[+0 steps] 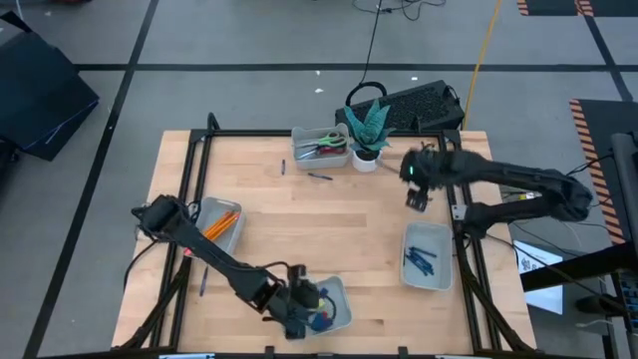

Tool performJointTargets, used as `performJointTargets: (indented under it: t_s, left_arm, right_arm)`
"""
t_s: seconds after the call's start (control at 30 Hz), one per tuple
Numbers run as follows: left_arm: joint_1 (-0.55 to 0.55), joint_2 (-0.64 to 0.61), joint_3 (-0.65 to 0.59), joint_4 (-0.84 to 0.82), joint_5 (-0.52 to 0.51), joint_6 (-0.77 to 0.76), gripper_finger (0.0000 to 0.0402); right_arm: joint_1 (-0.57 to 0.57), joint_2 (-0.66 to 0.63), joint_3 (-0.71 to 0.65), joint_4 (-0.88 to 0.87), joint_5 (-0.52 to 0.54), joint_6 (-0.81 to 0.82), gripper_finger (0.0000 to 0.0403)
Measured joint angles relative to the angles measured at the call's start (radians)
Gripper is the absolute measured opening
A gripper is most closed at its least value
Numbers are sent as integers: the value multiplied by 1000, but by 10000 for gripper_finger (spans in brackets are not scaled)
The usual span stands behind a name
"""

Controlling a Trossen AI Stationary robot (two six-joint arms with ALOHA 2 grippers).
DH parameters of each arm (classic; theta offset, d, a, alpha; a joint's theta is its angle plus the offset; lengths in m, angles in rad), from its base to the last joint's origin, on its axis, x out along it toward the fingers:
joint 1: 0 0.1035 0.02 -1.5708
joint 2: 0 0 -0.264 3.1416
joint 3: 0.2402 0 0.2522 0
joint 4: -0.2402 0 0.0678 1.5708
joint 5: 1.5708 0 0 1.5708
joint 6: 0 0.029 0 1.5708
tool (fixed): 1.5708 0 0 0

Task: Sort crayons/erasers/pens/pencils in bins
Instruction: Put the blue crayon into the middle right gray bin

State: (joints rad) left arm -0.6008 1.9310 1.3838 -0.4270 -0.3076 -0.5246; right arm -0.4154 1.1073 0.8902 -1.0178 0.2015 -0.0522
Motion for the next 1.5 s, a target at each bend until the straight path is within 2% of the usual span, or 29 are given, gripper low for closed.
performJointTargets:
  t_s: [0.1,0.2,0.33,0.4,0.5,0.6,0.77,1.07,1.4,1.5]
  left_arm:
    - [-25,-78,-7,-150,-130,-37,231]
    - [-57,-182,-59,-207,-253,-89,229]
    - [-77,-330,-219,-128,-360,-144,211]
    - [-79,-393,-312,-74,-385,-158,201]
    - [-69,-465,-431,32,-401,-150,187]
    - [-50,-509,-518,83,-412,-138,174]
    - [-14,-528,-590,95,-426,-153,158]
    - [-6,-529,-606,99,-401,-165,156]
    - [-6,-529,-606,101,-400,-159,157]
    - [-6,-529,-606,101,-401,-135,157]
  right_arm:
    - [-166,68,-3,31,-20,-165,250]
    - [-265,173,-3,82,-20,-283,237]
    - [-351,323,-3,111,-15,-400,223]
    - [-383,386,1,132,22,-440,219]
    - [-425,461,29,146,80,-462,215]
    - [-467,517,72,164,87,-463,211]
    - [-509,588,125,196,93,-500,194]
    - [-534,671,136,203,87,-606,131]
    - [-534,667,133,192,60,-642,18]
    - [-522,666,133,186,61,-625,11]
